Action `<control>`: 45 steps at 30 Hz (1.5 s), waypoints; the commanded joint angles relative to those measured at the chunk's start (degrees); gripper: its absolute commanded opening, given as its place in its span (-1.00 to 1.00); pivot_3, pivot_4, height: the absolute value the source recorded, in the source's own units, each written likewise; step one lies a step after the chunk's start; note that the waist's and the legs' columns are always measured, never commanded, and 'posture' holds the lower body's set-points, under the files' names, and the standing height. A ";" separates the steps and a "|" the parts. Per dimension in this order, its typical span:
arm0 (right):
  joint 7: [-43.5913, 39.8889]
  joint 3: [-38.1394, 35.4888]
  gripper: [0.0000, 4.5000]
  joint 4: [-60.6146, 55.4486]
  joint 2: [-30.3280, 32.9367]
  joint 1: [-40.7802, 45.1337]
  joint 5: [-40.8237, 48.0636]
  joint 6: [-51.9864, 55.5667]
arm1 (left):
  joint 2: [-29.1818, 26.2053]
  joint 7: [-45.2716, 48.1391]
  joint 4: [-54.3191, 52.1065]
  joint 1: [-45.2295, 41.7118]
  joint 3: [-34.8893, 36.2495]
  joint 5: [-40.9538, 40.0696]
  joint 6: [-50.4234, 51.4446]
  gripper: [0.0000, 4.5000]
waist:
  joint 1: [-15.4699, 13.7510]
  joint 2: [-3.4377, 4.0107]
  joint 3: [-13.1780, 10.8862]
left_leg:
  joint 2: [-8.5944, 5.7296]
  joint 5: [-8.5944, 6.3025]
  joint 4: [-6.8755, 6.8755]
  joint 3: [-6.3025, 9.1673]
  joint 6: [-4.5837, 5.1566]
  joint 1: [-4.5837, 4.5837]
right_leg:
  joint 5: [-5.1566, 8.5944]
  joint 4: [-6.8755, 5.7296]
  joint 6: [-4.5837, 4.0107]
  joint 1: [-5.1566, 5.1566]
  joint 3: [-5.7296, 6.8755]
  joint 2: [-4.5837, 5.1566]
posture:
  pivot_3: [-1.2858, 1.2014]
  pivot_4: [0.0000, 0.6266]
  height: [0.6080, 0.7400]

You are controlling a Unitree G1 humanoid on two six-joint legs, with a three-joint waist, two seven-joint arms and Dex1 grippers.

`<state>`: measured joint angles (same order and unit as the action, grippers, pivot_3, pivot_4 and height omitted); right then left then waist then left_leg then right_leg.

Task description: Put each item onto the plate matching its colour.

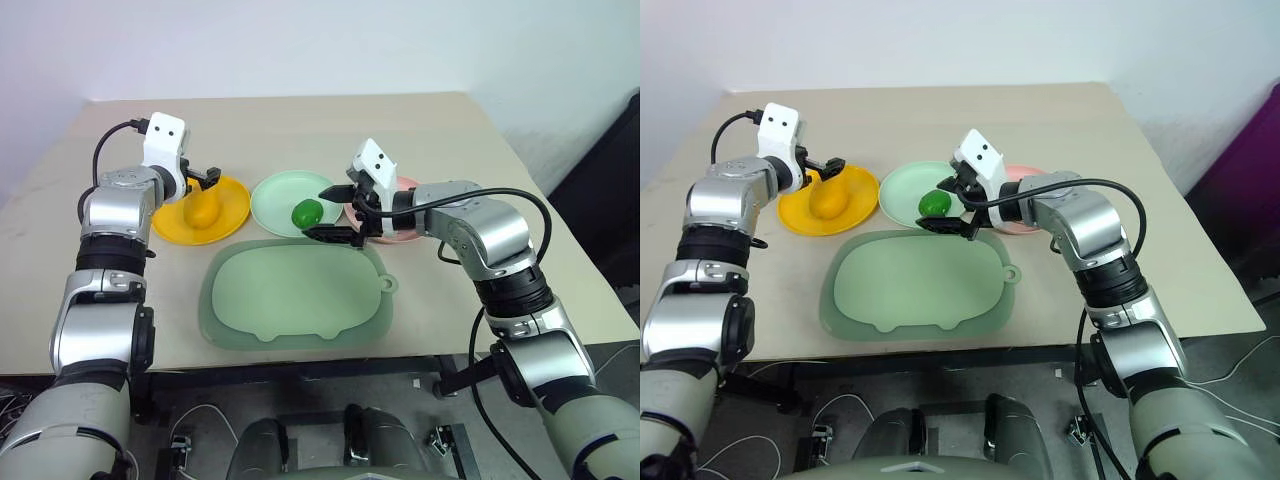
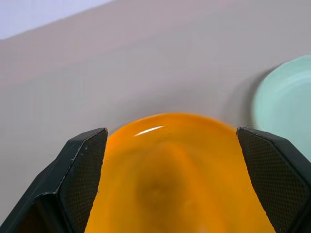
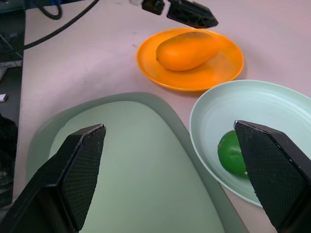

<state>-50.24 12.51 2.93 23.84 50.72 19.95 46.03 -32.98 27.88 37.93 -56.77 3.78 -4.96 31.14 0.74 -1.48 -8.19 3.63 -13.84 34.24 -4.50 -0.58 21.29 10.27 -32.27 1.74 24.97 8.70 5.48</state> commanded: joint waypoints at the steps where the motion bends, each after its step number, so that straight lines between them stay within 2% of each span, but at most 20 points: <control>1: 1.72 -3.05 1.00 2.26 -0.67 2.29 -0.17 -1.62 | 0.21 1.68 -7.98 1.02 2.37 -3.13 1.77 0.99 | -0.02 0.00 0.00 | 0.00 0.00 0.00 0.00 0.00 0.00 | 0.00 0.00 0.00 0.00 0.00 0.00 | 0.03 -0.52 1.00; 7: 5.00 -5.71 1.00 5.98 -1.23 2.99 -1.41 -5.00 | 0.48 4.08 -23.88 7.42 2.61 -7.23 8.38 0.99 | 0.06 0.00 0.00 | -0.01 0.01 0.01 -0.02 0.01 -0.01 | -0.01 -0.01 -0.01 -0.03 -0.01 -0.01 | 0.03 -0.52 1.00; 11: 8.59 -8.33 1.00 9.23 -2.08 3.57 -2.11 -7.53 | 0.49 4.34 -29.59 10.00 3.27 -9.07 10.16 0.99 | 0.03 0.00 0.00 | -0.01 0.01 0.01 -0.01 0.01 -0.05 | -0.01 -0.02 0.00 -0.07 -0.01 -0.02 | 0.03 -0.52 1.00; 17: 19.88 -15.97 1.00 13.22 -4.04 2.41 -2.40 -10.21 | 1.52 3.60 -38.33 14.70 4.21 -11.69 10.67 0.99 | -0.03 0.03 -0.01 | 0.01 0.01 0.02 -0.01 0.00 -0.09 | 0.00 -0.01 -0.01 -0.10 -0.02 -0.02 | 0.03 -0.52 1.00; 21: 25.83 -20.52 1.00 12.24 -4.56 -0.14 -2.15 -11.90 | 4.12 1.24 -42.71 18.37 5.04 -12.86 10.37 0.99 | -0.10 0.03 0.00 | 0.00 0.01 0.01 -0.02 0.00 -0.09 | -0.01 0.03 -0.01 -0.14 -0.03 -0.02 | 0.03 -0.52 1.00; 24: 26.87 -21.96 1.00 10.90 -4.48 -1.37 -1.08 -10.78 | 5.27 1.52 -45.30 20.12 5.13 -14.66 11.17 0.99 | -0.06 0.03 -0.01 | -0.01 0.01 0.02 -0.02 0.01 -0.06 | -0.01 0.04 0.00 -0.16 -0.03 -0.01 | 0.03 -0.52 1.00; 31: 20.92 -21.56 1.00 7.70 -0.13 -2.69 1.25 -8.31 | 3.13 4.40 -45.55 21.27 6.69 -18.39 12.18 0.99 | 0.09 0.09 -0.02 | 0.02 0.01 0.02 0.05 0.01 -0.13 | 0.01 0.03 0.00 -0.16 -0.04 -0.10 | 0.03 -0.52 1.00; 34: 17.71 -20.60 1.00 7.56 2.56 -2.98 1.16 -8.28 | 0.45 6.47 -44.89 21.74 8.44 -20.38 12.87 0.99 | 0.12 0.09 -0.02 | 0.06 0.01 0.02 0.06 0.01 -0.15 | 0.02 0.04 -0.01 -0.16 -0.04 -0.16 | 0.03 -0.52 1.00; 39: 10.18 -19.74 1.00 6.00 6.33 -4.53 3.52 -6.33 | -4.00 13.47 -46.31 23.41 13.35 -30.93 21.05 0.99 | 0.05 0.09 -0.02 | 0.05 0.01 0.02 0.06 0.01 -0.13 | 0.10 0.09 -0.13 -0.16 -0.04 -0.16 | 0.03 -0.52 1.00; 43: 3.67 -18.28 1.00 3.42 9.43 -6.06 5.08 -5.49 | -8.95 19.22 -46.59 26.06 14.11 -35.60 24.24 0.99 | 0.00 0.10 -0.03 | 0.04 0.00 0.01 0.05 0.01 -0.10 | 0.11 0.13 -0.13 -0.15 -0.04 -0.14 | 0.03 -0.52 1.00; 45: 2.26 -17.67 1.00 3.42 10.39 -6.74 4.51 -6.49 | -10.23 20.08 -46.15 27.11 13.85 -35.35 23.12 0.99 | -0.05 0.10 -0.03 | 0.04 0.00 0.02 0.06 0.00 -0.10 | 0.15 0.15 -0.20 -0.15 -0.04 -0.14 | 0.03 -0.52 1.00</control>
<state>-46.49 -5.18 8.68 33.11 43.73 23.82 40.76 -41.87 46.70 -6.66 -29.47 15.97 -39.13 54.86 0.70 -1.38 -8.22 3.67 -13.85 34.26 -4.42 -0.61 21.19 10.42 -32.11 1.52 24.82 8.67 5.34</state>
